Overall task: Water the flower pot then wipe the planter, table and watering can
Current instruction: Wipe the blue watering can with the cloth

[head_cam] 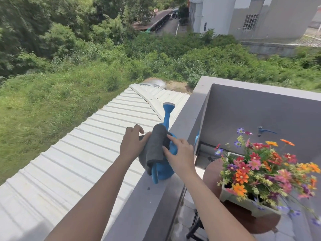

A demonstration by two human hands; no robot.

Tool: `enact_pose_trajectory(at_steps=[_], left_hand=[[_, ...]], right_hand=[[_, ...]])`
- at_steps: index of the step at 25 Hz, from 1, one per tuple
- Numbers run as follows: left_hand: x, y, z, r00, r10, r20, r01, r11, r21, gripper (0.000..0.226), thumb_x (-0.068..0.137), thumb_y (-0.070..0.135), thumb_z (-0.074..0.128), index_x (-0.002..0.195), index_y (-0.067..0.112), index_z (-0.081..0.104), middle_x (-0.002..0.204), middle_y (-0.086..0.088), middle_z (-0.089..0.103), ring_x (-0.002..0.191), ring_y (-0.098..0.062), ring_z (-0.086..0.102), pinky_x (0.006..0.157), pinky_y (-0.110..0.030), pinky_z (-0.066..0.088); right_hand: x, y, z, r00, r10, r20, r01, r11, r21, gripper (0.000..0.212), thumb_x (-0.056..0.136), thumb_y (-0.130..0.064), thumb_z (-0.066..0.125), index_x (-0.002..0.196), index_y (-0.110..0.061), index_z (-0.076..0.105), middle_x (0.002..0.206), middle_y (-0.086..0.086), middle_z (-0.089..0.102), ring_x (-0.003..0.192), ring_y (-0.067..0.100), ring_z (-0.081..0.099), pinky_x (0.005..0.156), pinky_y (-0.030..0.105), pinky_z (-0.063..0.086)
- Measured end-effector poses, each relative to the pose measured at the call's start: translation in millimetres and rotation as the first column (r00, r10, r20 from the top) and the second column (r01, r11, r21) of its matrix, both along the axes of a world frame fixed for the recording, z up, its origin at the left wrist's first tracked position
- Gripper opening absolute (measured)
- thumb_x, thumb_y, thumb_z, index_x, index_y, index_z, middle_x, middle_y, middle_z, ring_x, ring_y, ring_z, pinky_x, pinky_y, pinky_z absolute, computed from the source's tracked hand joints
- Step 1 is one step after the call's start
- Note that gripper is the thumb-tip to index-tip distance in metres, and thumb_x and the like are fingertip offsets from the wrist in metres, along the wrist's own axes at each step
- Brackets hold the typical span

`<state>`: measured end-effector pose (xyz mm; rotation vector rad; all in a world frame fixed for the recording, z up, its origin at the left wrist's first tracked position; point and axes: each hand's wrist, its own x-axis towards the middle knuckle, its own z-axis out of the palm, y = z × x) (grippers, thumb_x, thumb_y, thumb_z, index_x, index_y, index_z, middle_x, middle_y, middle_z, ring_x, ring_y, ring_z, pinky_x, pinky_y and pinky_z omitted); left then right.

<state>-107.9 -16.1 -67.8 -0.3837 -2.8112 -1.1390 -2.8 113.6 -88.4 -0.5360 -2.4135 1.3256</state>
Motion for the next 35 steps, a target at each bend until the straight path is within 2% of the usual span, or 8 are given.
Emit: enact_pose_trajectory(at_steps=[3, 5, 7, 9, 19, 25, 31, 35], left_hand=[[2.9, 7.8, 26.8, 0.990, 0.044, 0.136, -0.040, 0.999, -0.034, 0.061, 0.093, 0.056, 0.029, 0.089, 0.008, 0.068, 0.098, -0.011, 0.058, 0.099, -0.030, 0.054, 0.082, -0.032, 0.037], [14.7, 21.1, 39.5, 0.978, 0.018, 0.206, 0.037, 0.965, -0.261, 0.069, 0.091, 0.062, 0.023, 0.083, 0.006, 0.063, 0.089, -0.011, 0.063, 0.089, -0.030, 0.056, 0.080, -0.034, 0.042], [33.2, 33.6, 43.2, 0.990, -0.003, 0.141, 0.062, 0.909, -0.412, 0.060, 0.093, 0.058, 0.027, 0.084, 0.008, 0.058, 0.085, -0.011, 0.060, 0.082, -0.028, 0.052, 0.073, -0.031, 0.038], [46.1, 41.0, 42.3, 0.997, -0.032, 0.067, 0.060, 0.882, -0.467, 0.058, 0.097, 0.050, 0.025, 0.093, 0.005, 0.062, 0.092, -0.016, 0.064, 0.090, -0.031, 0.055, 0.074, -0.031, 0.035], [53.6, 36.6, 26.9, 1.000, 0.017, -0.012, -0.021, 0.907, -0.421, 0.046, 0.098, 0.038, 0.035, 0.102, -0.002, 0.057, 0.104, -0.019, 0.064, 0.100, -0.035, 0.057, 0.078, -0.035, 0.039], [56.0, 34.8, 79.5, 0.982, -0.189, -0.015, 0.182, 0.961, -0.209, 0.041, 0.092, 0.042, 0.047, 0.068, 0.009, 0.051, 0.064, -0.004, 0.054, 0.068, -0.024, 0.052, 0.053, -0.030, 0.031], [129.1, 113.3, 141.2, 0.878, -0.461, -0.127, 0.465, 0.885, -0.003, 0.041, 0.091, 0.039, 0.053, 0.059, 0.013, 0.047, 0.056, 0.000, 0.049, 0.055, -0.016, 0.045, 0.052, -0.030, 0.030], [199.2, 197.7, 133.0, 0.780, -0.610, -0.140, 0.625, 0.772, 0.113, 0.047, 0.088, 0.047, 0.052, 0.068, 0.004, 0.056, 0.058, -0.006, 0.054, 0.056, -0.020, 0.050, 0.057, -0.034, 0.037]], right_hand=[[-1.1, 9.0, -7.5, 0.996, 0.078, 0.052, -0.080, 0.996, 0.040, 0.044, 0.086, -0.050, 0.057, 0.129, -0.045, 0.048, 0.129, -0.003, 0.045, 0.122, 0.017, 0.034, 0.106, 0.042, 0.032], [-4.3, 13.2, -13.4, 0.985, 0.151, 0.086, -0.162, 0.978, 0.131, 0.045, 0.092, -0.048, 0.046, 0.137, -0.042, 0.040, 0.147, -0.001, 0.034, 0.136, 0.018, 0.025, 0.111, 0.043, 0.025], [-6.2, 13.9, -19.1, 0.970, 0.202, 0.132, -0.231, 0.935, 0.268, 0.047, 0.099, -0.042, 0.033, 0.144, -0.038, 0.025, 0.156, 0.001, 0.020, 0.142, 0.018, 0.017, 0.112, 0.043, 0.021], [-5.9, 12.7, -24.9, 0.964, 0.225, 0.143, -0.256, 0.933, 0.254, 0.048, 0.101, -0.039, 0.025, 0.147, -0.035, 0.013, 0.159, -0.001, 0.009, 0.144, 0.016, 0.012, 0.112, 0.045, 0.018], [-6.1, -6.2, -36.4, 0.978, 0.197, 0.071, -0.198, 0.980, 0.006, 0.056, 0.102, -0.034, 0.021, 0.148, -0.019, -0.006, 0.158, -0.006, -0.012, 0.144, 0.005, -0.005, 0.118, 0.046, 0.004], [16.6, -12.0, -2.5, 0.952, -0.125, -0.279, 0.125, 0.992, -0.016, 0.054, 0.100, -0.039, 0.020, 0.148, -0.022, 0.005, 0.156, -0.011, 0.002, 0.142, 0.001, -0.002, 0.118, 0.037, 0.003], [90.1, 59.7, 60.8, 0.740, -0.426, -0.521, 0.496, 0.868, -0.005, 0.058, 0.096, -0.039, 0.018, 0.147, -0.011, 0.017, 0.157, 0.004, 0.012, 0.145, 0.015, 0.008, 0.117, 0.027, 0.007], [172.2, 137.6, 62.3, 0.605, -0.543, -0.583, 0.677, 0.736, 0.018, 0.055, 0.096, -0.032, 0.022, 0.146, -0.009, 0.019, 0.154, -0.001, 0.011, 0.143, 0.012, 0.010, 0.116, 0.027, 0.008]])
